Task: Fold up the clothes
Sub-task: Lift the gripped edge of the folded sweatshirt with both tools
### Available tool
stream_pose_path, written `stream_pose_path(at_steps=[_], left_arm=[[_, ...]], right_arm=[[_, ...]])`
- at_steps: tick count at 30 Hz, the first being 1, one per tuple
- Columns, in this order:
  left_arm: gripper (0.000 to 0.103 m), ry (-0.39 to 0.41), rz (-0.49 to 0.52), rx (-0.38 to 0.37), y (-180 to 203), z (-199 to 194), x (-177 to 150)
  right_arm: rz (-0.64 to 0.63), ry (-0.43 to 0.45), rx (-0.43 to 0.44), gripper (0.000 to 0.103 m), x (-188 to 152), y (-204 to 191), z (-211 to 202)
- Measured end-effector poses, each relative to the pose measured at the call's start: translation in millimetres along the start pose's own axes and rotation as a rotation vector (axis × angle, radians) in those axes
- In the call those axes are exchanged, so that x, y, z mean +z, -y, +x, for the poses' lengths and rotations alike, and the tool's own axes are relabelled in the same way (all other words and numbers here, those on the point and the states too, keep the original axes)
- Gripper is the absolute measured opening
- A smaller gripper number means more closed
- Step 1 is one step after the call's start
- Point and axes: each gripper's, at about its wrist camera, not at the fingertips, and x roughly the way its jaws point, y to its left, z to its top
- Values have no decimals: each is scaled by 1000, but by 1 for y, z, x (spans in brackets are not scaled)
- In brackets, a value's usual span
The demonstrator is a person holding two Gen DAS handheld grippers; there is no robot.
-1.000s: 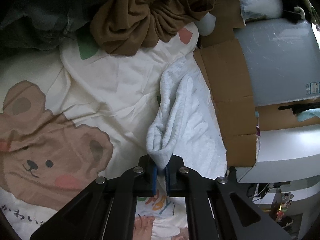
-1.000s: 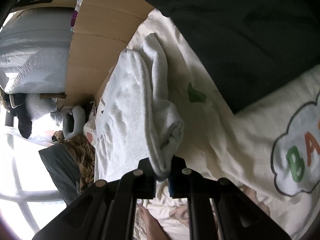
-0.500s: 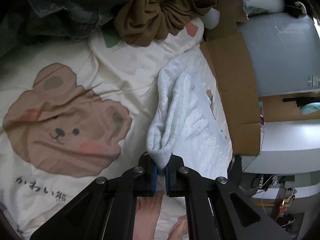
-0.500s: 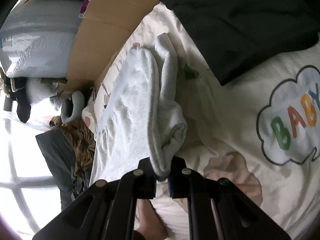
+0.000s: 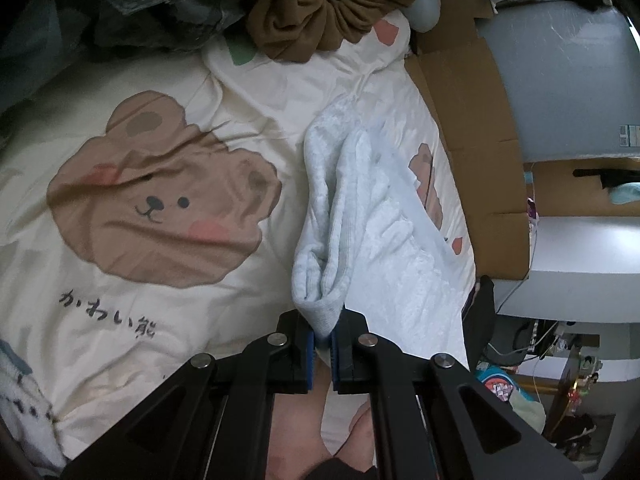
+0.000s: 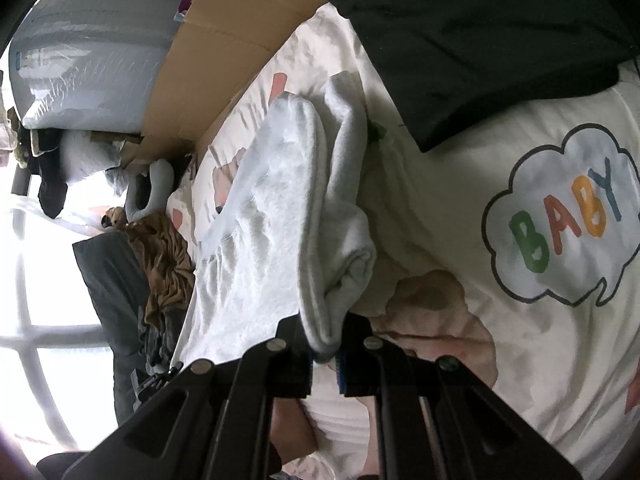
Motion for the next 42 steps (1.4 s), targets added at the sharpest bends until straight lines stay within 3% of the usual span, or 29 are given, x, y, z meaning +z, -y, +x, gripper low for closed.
stream_pose_path(at_steps=[9, 15, 19, 29, 35, 42], left_arm=[[5, -53, -25, 16, -25, 30, 4], [5, -112, -75, 46, -54, 52, 5], [5, -117, -88, 22, -61, 52, 3], [5, -41, -13, -117, -51, 24, -7], [5, -44, -24, -144, -55, 17, -20], [5, -42, -71, -158, -83, 30, -33]], right_arm=[[-13, -50, -44, 7, 1, 21, 15], [39, -171, -132, 7, 1, 54, 42], [41, -199, -162, 7, 7, 46, 43], [-40, -143, -187, 7, 7, 20, 30], [-43, -120, -205, 7, -5, 9, 17], [24, -107, -239, 7, -7, 29, 14]])
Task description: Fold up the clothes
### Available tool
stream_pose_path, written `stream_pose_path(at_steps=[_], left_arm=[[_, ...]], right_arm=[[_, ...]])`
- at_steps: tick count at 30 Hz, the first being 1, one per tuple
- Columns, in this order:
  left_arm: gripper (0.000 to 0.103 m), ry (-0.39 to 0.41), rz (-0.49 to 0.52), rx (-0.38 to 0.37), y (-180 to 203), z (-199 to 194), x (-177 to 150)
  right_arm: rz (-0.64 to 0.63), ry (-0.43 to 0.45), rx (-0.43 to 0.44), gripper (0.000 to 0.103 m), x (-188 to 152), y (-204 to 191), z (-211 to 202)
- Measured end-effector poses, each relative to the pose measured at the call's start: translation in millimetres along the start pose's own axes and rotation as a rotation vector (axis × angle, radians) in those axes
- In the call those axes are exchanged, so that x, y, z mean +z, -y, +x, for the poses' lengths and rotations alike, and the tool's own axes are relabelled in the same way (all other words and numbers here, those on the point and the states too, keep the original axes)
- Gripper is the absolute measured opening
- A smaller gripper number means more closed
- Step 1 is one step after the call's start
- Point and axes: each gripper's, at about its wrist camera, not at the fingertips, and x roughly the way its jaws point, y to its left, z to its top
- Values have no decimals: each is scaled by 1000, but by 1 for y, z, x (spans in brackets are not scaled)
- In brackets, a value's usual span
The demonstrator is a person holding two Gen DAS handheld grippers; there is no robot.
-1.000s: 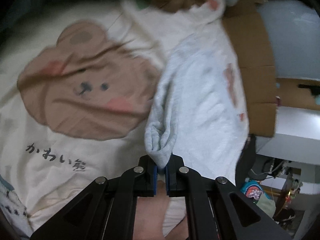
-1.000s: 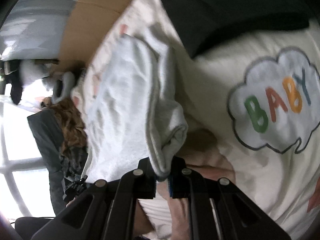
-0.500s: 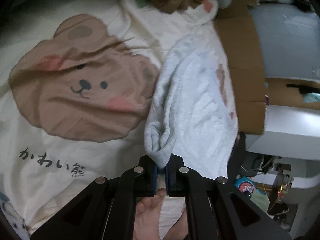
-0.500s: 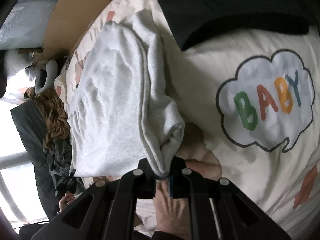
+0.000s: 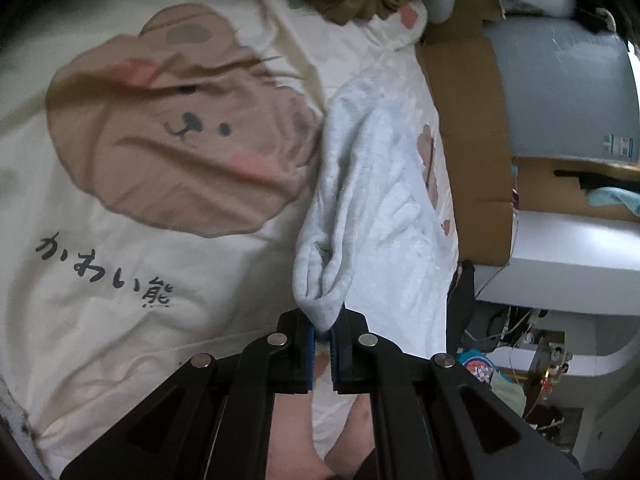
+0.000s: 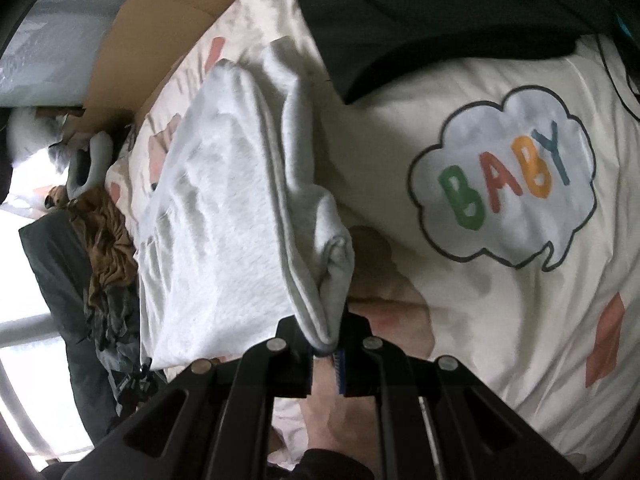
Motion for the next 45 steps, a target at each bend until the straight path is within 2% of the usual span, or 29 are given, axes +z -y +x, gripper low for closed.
stream_pose_path(at_steps=[5, 9, 16, 21, 24, 27, 33, 41, 45], left_arm=[[5, 1, 7, -19, -16, 7, 0], [5, 2, 14, -48, -23, 7, -1], [5, 18, 17, -110, -28, 10, -4], [5, 23, 10, -141, -34, 11, -5], [5, 22, 4, -151, -37, 12, -5], [5, 21, -7, -152, -41, 16, -5], [5, 18, -31, -160, -54, 23, -6], [5, 0, -32, -156, -62, 29, -1], [5, -8, -24, -157, -60, 27, 0]], right_arm=[[64, -32, -25, 8, 4, 12, 23], [92, -58, -75, 15, 6, 16, 25], [-46, -58, -208, 16, 18, -19, -4], [-171, -66, -214, 16, 22, -60, -5], [-243, -89, -199, 16, 20, -90, 11], [-305, -111, -225, 16, 15, -116, 34], [-441, -220, -195, 15, 8, -157, 89], [-635, -392, -141, 14, -27, -216, 157], [-690, -433, -132, 12, -46, -228, 177]])
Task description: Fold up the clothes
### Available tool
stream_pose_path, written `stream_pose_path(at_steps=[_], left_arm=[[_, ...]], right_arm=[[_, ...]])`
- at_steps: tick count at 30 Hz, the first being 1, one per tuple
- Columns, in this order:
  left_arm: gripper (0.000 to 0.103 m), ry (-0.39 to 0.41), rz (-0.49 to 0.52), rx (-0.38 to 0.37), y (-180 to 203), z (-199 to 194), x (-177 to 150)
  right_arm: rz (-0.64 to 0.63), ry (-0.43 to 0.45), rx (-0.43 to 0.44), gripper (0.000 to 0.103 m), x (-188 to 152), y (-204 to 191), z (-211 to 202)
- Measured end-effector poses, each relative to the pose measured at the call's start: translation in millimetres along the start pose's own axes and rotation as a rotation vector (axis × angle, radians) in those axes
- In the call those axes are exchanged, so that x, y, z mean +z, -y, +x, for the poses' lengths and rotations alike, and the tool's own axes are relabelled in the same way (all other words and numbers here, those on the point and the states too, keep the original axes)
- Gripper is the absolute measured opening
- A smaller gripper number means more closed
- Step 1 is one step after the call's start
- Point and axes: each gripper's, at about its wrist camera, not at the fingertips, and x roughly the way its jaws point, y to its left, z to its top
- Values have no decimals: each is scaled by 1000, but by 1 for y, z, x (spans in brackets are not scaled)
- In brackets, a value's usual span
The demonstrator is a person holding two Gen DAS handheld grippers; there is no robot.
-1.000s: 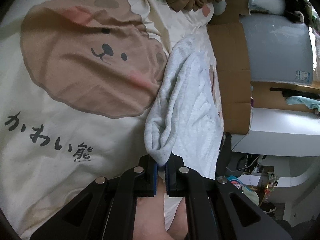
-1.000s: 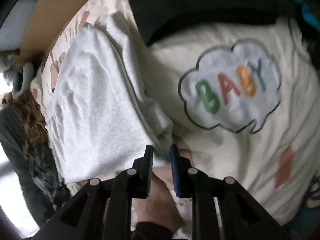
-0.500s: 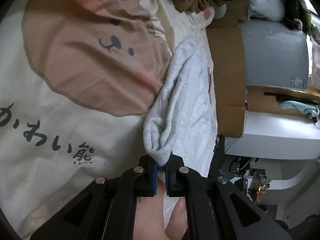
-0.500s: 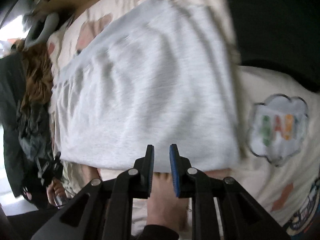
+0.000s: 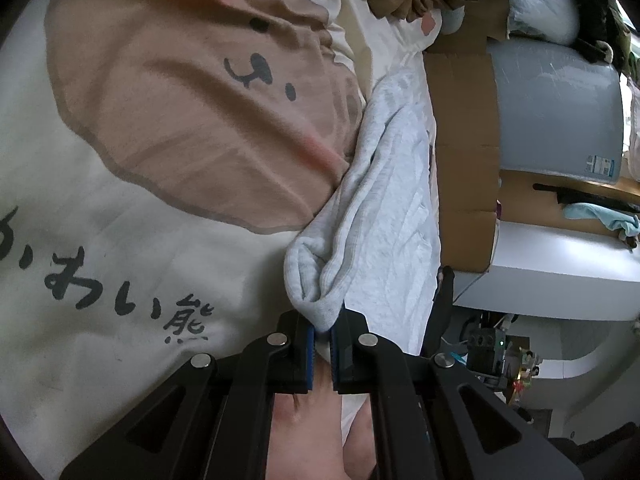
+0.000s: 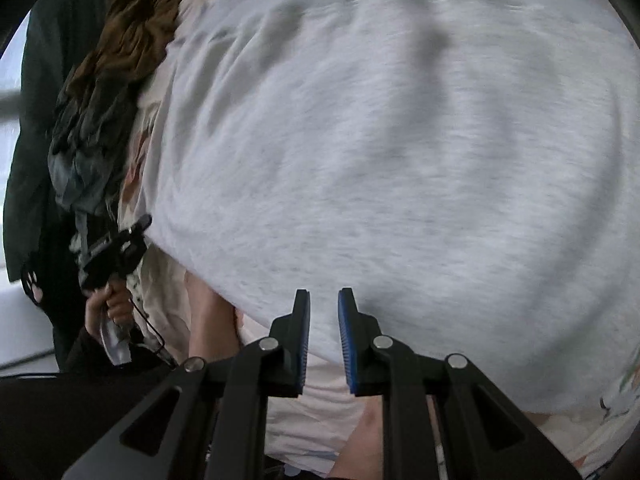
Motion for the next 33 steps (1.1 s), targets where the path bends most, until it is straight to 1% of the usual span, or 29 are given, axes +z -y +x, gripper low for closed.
stream_pose_path(at_steps=[4, 12, 13, 16, 20, 22, 26, 29, 33], left_arm=[[5, -3, 0, 3, 0, -1, 0], [5, -13, 2, 21, 7, -1, 0], [5, -14, 2, 24, 9, -1, 0], [5, -15, 6, 30, 13, -2, 0], [5, -19, 10, 33, 19, -2, -3], [5, -20, 15, 35, 22, -2, -4], [5, -13, 8, 30, 27, -3, -5], [5, -5, 24, 10, 40, -5, -10], [5, 3, 53, -30, 60, -11, -15]], right_arm=[[-9, -16, 47, 10, -3, -9, 17], [-50, -83, 85, 10, -6, -14, 44], [-59, -91, 81, 10, -6, -16, 49], [-88, -115, 27, 9, -6, -20, 69], [-132, -115, -38, 1, -6, -17, 90], [-132, -110, -33, 0, -5, -15, 95], [-117, -108, -9, 0, -5, -10, 94], [-97, -99, 20, 0, -3, -8, 85], [-104, -19, 54, 1, 3, -10, 63]])
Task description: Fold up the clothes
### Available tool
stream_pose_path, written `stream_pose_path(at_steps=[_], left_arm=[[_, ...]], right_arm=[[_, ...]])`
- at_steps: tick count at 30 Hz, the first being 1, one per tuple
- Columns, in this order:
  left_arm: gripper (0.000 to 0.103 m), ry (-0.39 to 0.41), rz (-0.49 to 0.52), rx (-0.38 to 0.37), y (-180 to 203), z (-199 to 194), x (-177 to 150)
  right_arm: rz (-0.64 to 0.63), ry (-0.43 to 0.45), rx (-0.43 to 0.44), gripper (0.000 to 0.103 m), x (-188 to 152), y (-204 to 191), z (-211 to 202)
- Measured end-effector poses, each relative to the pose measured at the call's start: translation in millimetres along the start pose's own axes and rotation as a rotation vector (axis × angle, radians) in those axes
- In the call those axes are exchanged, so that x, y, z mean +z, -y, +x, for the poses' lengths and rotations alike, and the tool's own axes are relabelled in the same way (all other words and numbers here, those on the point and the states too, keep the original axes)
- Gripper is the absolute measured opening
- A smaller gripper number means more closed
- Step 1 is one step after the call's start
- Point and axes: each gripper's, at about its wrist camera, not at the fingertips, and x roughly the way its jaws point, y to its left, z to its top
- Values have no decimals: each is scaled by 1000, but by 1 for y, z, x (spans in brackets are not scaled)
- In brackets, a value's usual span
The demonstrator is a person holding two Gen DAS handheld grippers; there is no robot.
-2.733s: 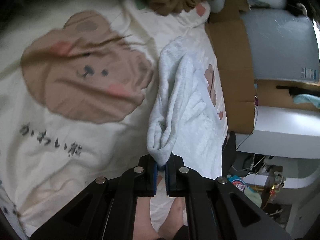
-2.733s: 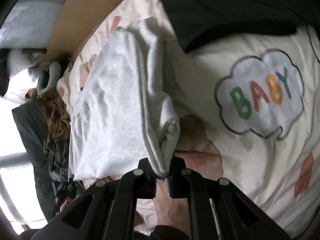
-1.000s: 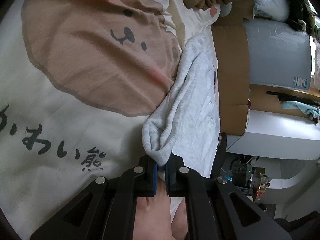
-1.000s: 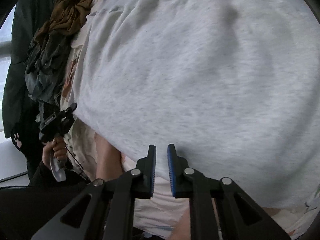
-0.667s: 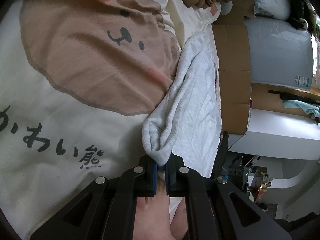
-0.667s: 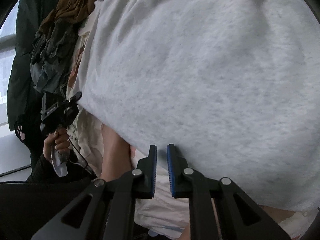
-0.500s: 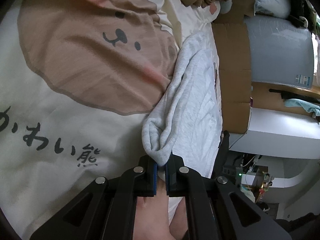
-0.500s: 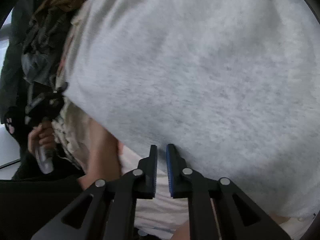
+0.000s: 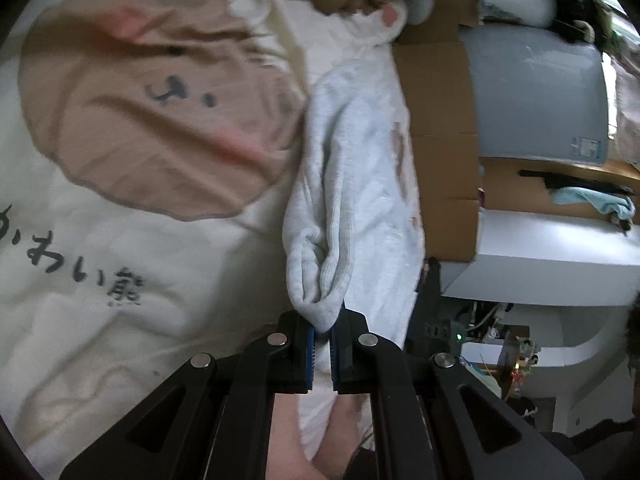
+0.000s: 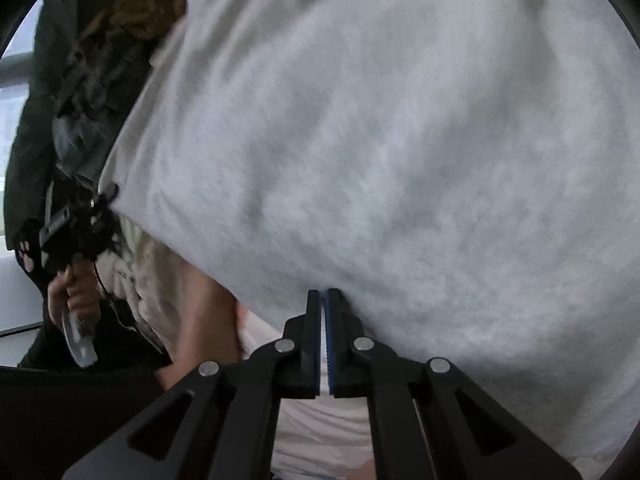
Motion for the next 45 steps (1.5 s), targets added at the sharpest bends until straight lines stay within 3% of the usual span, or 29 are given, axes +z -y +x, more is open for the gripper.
stream_pose_path(at_steps=[11, 18, 45], left_arm=[[5, -19, 68, -96, 43, 8, 0], [5, -19, 74, -116, 49, 8, 2], [5, 12, 5, -35, 17, 0, 1]], right_arm=[[26, 22, -42, 0, 11, 12, 13], [38, 71, -36, 0, 17, 15, -5], [108, 238, -128, 1, 90, 46, -41]])
